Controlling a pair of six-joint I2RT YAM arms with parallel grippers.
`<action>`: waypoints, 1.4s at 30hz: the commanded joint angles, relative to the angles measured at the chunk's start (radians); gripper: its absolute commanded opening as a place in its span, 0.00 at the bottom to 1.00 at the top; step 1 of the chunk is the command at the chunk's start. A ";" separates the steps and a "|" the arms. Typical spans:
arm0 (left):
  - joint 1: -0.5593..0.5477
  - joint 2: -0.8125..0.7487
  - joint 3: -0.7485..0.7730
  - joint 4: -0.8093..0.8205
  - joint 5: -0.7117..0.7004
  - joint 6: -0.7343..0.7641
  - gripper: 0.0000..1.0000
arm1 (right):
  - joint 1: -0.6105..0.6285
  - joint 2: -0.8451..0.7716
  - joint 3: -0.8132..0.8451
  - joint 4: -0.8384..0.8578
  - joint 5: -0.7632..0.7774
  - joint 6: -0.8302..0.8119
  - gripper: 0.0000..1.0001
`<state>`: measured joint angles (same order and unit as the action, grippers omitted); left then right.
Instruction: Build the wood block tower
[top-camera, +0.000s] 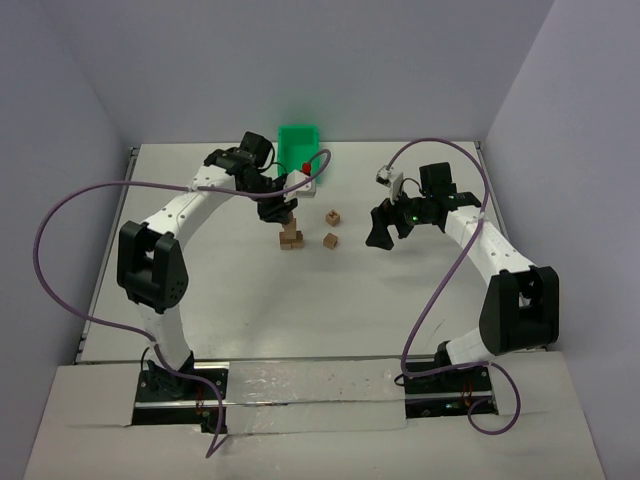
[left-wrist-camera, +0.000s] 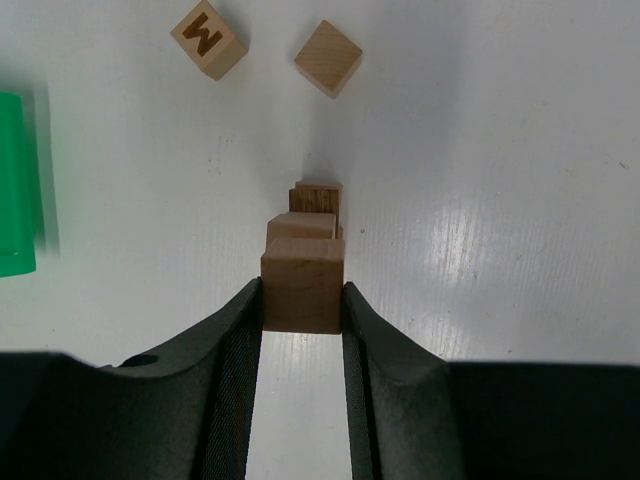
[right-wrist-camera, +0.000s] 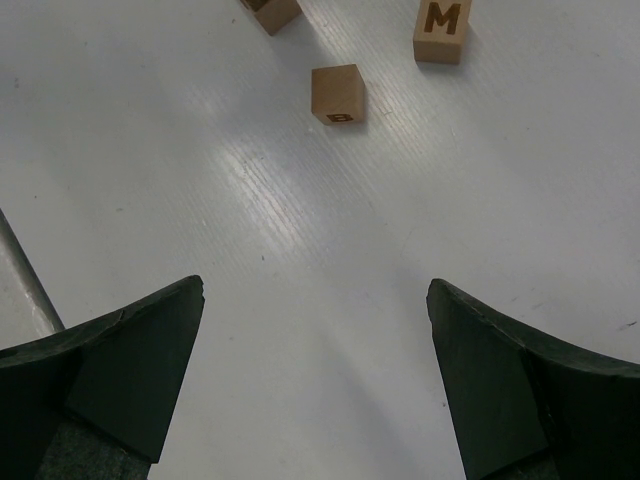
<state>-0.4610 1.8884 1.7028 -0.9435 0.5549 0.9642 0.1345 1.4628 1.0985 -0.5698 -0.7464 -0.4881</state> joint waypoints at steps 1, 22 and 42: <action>0.002 0.013 0.052 0.000 0.042 0.010 0.39 | -0.004 0.003 0.019 -0.004 -0.013 -0.006 1.00; 0.001 0.032 0.069 0.004 0.037 0.004 0.42 | -0.006 0.007 0.021 -0.007 -0.016 -0.007 1.00; 0.002 0.049 0.082 0.011 0.037 -0.002 0.45 | -0.005 0.013 0.023 -0.011 -0.016 -0.011 1.00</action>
<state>-0.4610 1.9271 1.7339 -0.9400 0.5549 0.9565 0.1347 1.4696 1.0985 -0.5715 -0.7475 -0.4889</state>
